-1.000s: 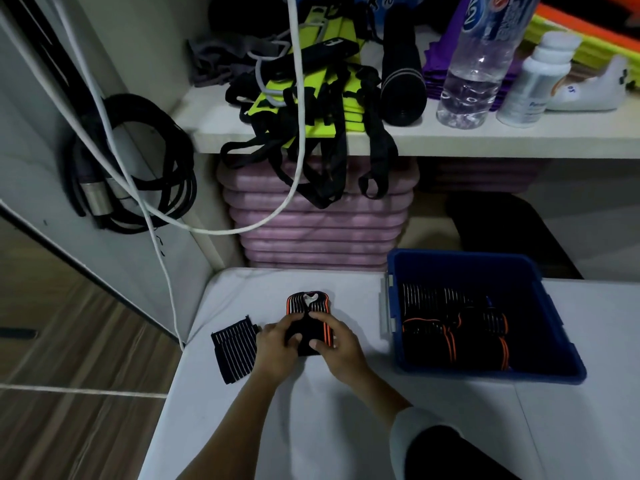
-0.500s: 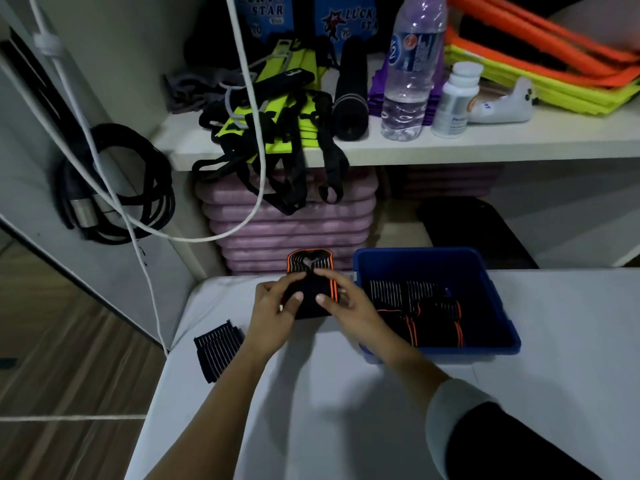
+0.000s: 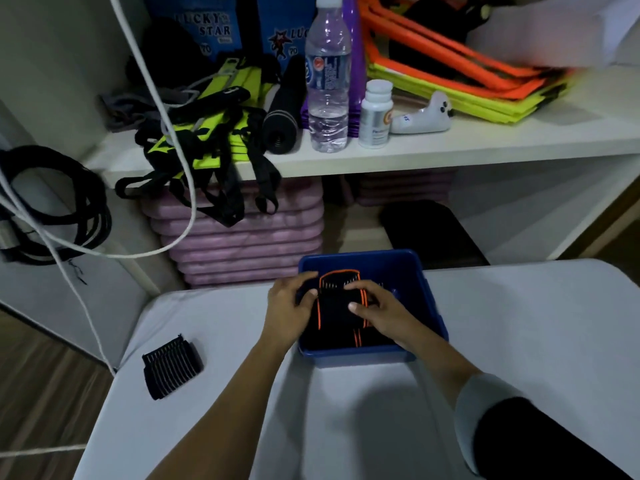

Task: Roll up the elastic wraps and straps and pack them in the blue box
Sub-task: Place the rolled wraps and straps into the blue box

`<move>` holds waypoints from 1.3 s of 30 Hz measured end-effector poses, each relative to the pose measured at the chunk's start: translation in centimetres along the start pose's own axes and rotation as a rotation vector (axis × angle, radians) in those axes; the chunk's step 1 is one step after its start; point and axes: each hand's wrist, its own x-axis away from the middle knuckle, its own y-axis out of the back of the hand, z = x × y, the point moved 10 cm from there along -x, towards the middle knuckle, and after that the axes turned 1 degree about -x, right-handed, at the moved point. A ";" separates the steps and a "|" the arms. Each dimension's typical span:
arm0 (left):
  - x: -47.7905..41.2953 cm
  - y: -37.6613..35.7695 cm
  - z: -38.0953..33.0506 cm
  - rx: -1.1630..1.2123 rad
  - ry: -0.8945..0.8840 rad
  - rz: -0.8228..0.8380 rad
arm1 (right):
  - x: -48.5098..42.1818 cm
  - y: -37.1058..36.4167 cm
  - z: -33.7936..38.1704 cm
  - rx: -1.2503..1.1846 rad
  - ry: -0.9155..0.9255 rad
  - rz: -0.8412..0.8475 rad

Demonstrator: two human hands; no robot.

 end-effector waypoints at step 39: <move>3.5 0.3 4.5 -0.046 0.130 0.063 | 0.2 -1.4 -1.6 0.495 -0.149 0.067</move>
